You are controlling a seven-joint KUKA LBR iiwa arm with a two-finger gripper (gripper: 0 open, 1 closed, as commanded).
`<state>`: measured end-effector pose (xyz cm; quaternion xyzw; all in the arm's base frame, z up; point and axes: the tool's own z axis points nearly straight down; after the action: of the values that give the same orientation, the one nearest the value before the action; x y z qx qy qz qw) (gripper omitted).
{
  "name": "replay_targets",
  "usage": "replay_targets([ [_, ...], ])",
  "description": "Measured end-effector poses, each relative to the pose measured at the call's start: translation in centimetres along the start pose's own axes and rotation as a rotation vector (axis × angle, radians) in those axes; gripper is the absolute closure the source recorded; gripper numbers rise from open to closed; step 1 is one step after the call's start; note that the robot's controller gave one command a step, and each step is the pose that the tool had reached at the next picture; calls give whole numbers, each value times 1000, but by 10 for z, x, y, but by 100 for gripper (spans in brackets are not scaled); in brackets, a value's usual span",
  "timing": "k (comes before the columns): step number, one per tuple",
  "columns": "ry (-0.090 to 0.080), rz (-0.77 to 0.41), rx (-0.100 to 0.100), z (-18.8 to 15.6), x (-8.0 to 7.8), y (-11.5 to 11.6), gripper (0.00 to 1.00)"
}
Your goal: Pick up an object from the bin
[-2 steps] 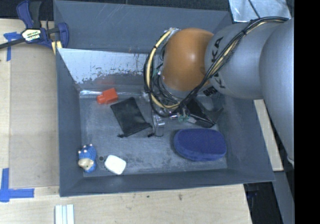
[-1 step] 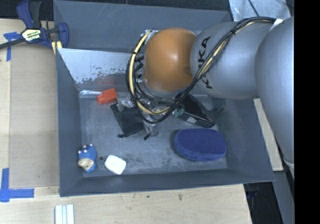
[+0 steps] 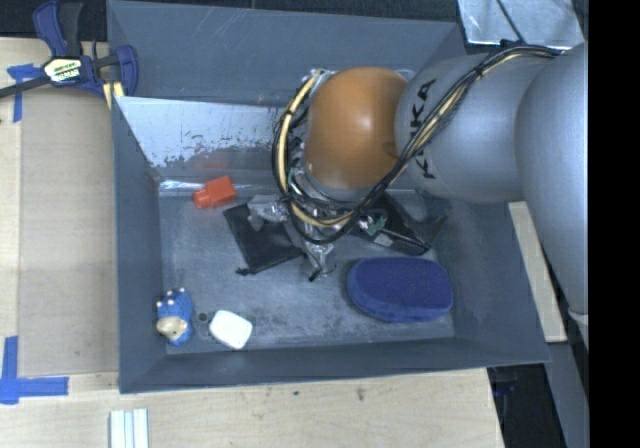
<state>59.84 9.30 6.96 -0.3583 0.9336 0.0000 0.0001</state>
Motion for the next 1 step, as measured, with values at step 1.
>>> replay_targets([
  [1,1,-409,-1,-1,24,-15,0],
])
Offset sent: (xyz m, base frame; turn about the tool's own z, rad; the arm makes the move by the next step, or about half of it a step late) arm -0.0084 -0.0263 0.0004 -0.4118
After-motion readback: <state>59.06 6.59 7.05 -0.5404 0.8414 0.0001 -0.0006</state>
